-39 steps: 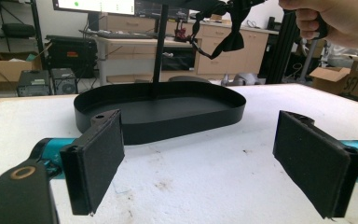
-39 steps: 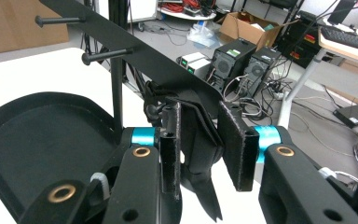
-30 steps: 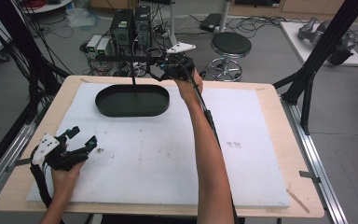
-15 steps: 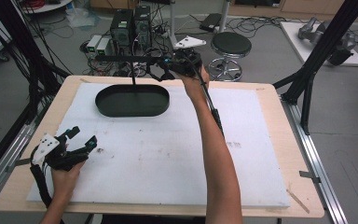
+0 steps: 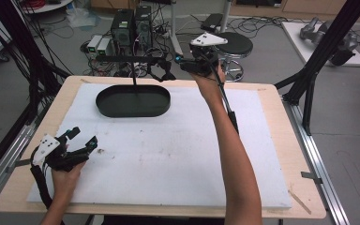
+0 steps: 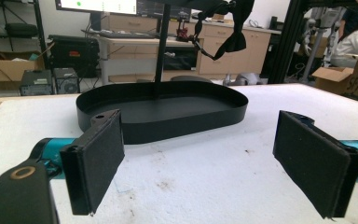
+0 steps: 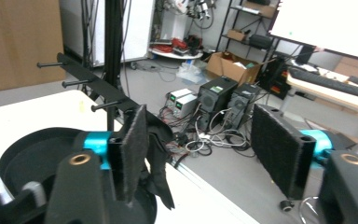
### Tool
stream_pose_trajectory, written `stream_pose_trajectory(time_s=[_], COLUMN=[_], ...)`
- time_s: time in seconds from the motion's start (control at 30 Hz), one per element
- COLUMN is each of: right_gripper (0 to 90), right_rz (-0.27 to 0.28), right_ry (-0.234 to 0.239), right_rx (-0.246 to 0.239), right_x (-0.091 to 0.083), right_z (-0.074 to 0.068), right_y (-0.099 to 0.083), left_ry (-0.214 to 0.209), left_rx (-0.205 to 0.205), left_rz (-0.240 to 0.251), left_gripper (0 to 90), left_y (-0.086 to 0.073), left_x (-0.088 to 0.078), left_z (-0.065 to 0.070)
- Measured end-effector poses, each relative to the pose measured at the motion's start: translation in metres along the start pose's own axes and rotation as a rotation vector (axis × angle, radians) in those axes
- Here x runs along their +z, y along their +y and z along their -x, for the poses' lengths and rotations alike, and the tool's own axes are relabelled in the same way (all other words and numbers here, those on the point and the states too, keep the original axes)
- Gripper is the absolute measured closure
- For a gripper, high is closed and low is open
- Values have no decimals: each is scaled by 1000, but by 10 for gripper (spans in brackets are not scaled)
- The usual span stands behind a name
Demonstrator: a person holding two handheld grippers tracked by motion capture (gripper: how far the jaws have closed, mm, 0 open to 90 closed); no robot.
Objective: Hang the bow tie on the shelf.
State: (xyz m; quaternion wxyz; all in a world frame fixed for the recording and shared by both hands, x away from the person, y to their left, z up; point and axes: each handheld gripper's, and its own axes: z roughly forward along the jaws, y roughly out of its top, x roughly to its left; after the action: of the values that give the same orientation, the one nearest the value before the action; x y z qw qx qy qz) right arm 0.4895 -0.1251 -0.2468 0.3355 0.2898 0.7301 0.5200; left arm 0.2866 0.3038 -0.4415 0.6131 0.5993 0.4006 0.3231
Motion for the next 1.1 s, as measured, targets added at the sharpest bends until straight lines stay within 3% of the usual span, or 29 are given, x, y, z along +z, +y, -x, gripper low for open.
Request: stream_pose_trajectory(time_s=[0.43, 1.1], right_gripper=[268, 180], right_rz=[34, 88], right_ry=[-51, -107], right_rx=[21, 20], right_x=[-45, -119], right_z=[21, 28], right_y=[-11, -27], left_ry=[1, -2], left_rx=[9, 11], left_rz=[-7, -10], left_gripper=[166, 165], left_y=[0, 0], left_x=[0, 0], left_z=[0, 1])
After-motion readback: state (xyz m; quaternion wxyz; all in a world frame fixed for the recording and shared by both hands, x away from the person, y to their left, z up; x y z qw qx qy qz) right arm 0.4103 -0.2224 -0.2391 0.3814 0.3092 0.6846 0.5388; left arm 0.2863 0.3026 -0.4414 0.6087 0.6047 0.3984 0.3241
